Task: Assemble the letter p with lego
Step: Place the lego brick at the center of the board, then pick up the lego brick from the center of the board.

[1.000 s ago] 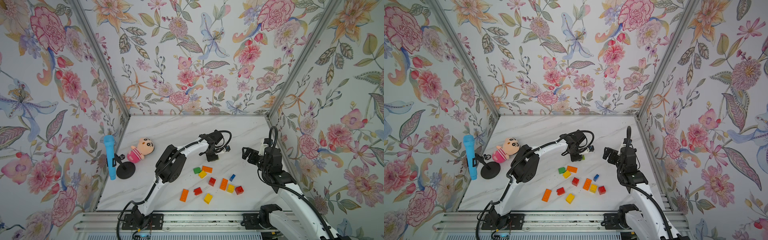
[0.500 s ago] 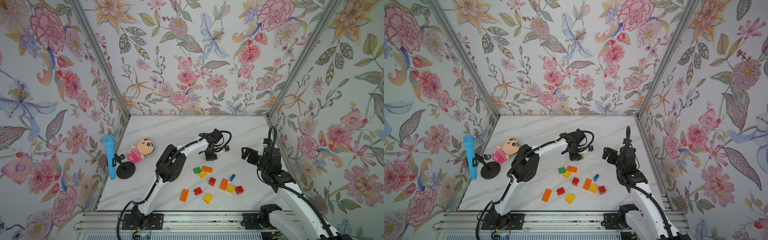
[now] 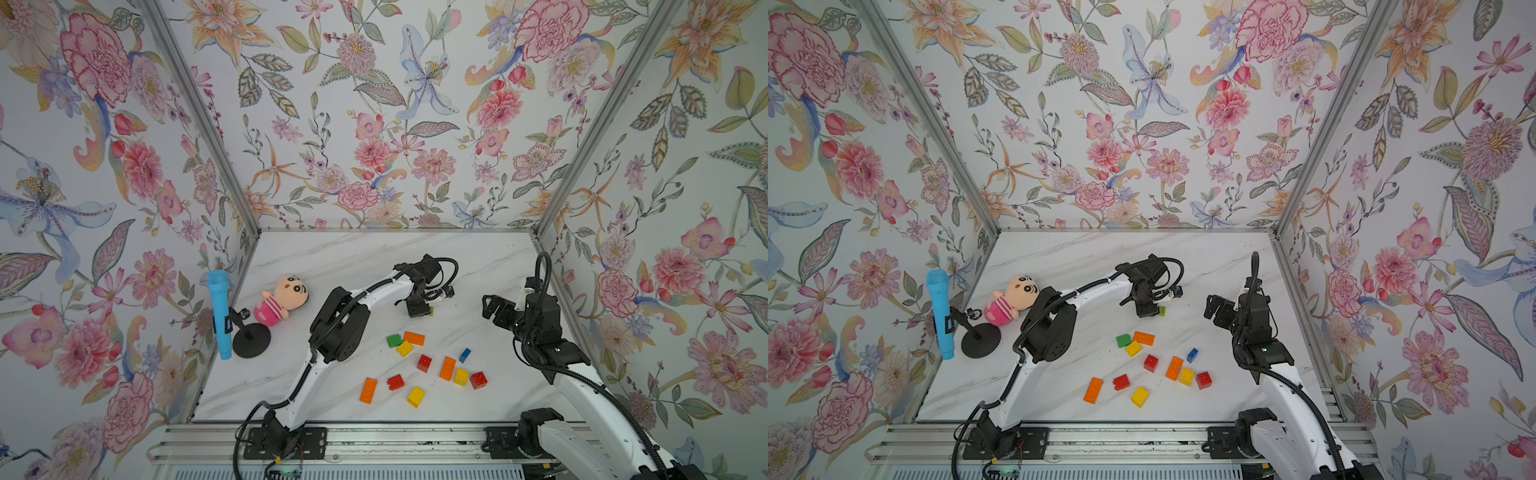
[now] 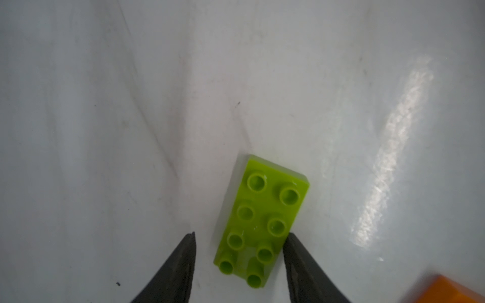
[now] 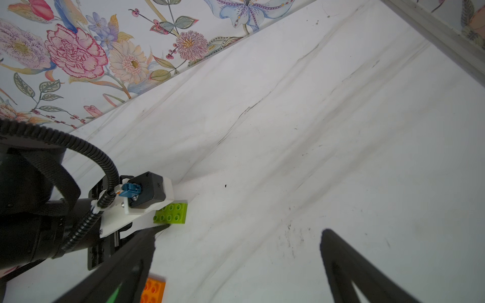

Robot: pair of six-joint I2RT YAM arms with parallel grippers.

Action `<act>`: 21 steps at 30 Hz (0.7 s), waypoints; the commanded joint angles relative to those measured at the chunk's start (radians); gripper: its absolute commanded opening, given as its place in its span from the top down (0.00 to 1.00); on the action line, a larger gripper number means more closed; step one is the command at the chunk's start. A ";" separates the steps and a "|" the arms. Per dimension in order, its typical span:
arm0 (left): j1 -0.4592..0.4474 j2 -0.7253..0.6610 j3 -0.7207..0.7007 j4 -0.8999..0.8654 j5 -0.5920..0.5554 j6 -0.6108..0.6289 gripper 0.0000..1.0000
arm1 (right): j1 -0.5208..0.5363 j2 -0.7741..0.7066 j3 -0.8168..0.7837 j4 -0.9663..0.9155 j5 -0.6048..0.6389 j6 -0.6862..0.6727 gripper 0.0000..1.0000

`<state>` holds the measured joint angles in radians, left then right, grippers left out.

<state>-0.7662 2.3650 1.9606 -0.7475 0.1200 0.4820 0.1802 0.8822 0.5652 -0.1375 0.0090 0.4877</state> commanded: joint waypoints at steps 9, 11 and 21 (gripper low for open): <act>-0.009 0.049 0.071 0.030 -0.011 -0.055 0.29 | 0.006 -0.025 0.024 -0.019 0.019 0.010 0.00; -0.006 0.060 0.085 0.027 -0.023 -0.061 0.29 | 0.007 -0.030 0.022 -0.020 0.020 0.009 0.00; -0.005 0.006 0.060 0.032 -0.013 -0.068 0.30 | 0.007 -0.029 0.021 -0.027 0.013 0.003 0.00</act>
<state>-0.7723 2.4142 2.0418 -0.7120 0.1162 0.4294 0.1802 0.8612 0.5686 -0.1402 0.0124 0.4873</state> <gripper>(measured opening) 0.703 0.999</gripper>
